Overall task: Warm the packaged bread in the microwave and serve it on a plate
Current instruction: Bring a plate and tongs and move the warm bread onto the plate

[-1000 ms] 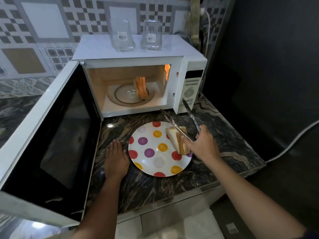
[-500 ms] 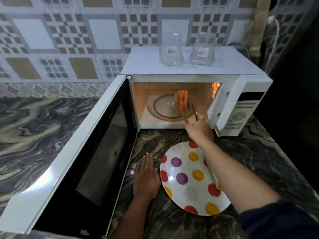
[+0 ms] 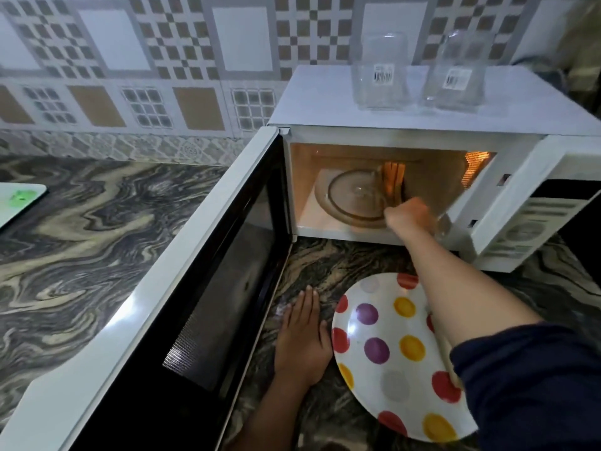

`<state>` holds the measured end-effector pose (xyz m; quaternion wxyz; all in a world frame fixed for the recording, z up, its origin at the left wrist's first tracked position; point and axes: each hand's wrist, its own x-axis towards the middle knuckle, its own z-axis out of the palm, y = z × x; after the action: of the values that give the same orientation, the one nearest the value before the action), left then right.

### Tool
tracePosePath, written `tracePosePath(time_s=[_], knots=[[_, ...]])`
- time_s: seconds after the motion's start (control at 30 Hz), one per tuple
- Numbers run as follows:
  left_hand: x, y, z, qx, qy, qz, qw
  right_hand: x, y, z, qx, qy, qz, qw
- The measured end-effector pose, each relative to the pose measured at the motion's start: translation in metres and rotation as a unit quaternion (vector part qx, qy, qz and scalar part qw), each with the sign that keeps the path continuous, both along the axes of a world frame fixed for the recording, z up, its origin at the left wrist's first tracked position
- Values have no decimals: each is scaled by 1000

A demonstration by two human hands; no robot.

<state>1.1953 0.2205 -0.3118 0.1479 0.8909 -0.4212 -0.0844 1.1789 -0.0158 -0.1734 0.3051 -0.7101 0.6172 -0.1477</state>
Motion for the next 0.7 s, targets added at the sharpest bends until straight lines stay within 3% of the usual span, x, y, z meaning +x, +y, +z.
tracePosePath(time_s=[0.17,0.37,0.7], knots=[[2,1,-5,-20,-15,8,1000,-1,3,-4,-10,28,10,999],[1,-2,-9,-64,-33,-1,997,-19,13,-3,-17,-7,9,1000],[0,0,-6,-36,-18,-3,999,-55,61,1,-38,-33,21,999]])
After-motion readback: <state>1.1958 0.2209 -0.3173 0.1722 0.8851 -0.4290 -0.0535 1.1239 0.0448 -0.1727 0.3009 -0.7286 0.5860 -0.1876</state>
